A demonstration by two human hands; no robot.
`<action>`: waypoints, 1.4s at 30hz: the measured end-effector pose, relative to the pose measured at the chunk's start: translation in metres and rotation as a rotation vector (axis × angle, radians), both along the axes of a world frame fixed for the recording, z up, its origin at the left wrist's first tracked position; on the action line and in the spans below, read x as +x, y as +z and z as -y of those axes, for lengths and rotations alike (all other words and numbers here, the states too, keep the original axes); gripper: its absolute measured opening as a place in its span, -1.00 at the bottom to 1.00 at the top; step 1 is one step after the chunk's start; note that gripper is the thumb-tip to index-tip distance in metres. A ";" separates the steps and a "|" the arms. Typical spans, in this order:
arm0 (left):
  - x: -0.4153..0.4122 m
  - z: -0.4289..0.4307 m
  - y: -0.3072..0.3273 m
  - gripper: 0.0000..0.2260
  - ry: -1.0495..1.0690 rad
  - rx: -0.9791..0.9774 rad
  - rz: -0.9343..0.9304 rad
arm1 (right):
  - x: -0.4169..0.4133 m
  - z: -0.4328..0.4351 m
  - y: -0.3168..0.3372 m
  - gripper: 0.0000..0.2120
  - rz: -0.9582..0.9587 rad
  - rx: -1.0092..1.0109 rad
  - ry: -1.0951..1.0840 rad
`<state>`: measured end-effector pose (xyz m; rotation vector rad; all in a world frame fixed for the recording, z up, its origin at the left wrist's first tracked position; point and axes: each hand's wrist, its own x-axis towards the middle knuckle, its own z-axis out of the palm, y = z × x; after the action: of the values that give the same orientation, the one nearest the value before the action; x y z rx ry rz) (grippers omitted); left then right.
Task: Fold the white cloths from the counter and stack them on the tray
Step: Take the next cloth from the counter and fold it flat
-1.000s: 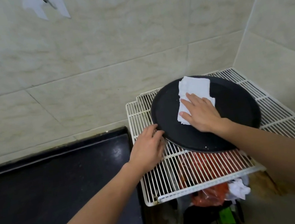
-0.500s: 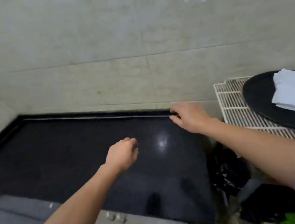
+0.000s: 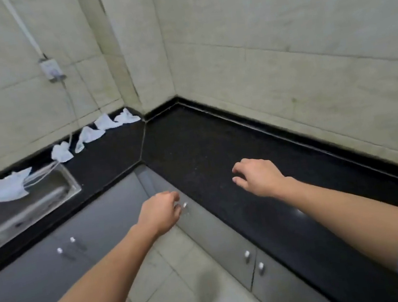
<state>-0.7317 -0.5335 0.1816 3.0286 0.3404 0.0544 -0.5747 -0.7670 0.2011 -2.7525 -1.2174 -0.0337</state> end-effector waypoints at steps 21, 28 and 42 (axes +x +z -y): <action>0.069 -0.349 -0.011 -0.85 0.401 -0.035 0.001 | 0.150 -0.434 -0.045 -0.68 -0.115 -0.130 0.393; 0.117 -0.460 -0.034 -0.84 0.407 -0.077 -0.024 | 0.197 -0.544 -0.072 -0.67 -0.144 -0.199 0.356; 0.242 -0.643 -0.059 -0.85 0.296 -0.187 -0.076 | 0.345 -0.723 -0.107 -0.62 -0.247 -0.278 0.059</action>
<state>-0.4895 0.1095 0.1223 2.7771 0.7535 -0.0683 -0.2300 -0.0443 0.0940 -2.8323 -1.3193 0.5027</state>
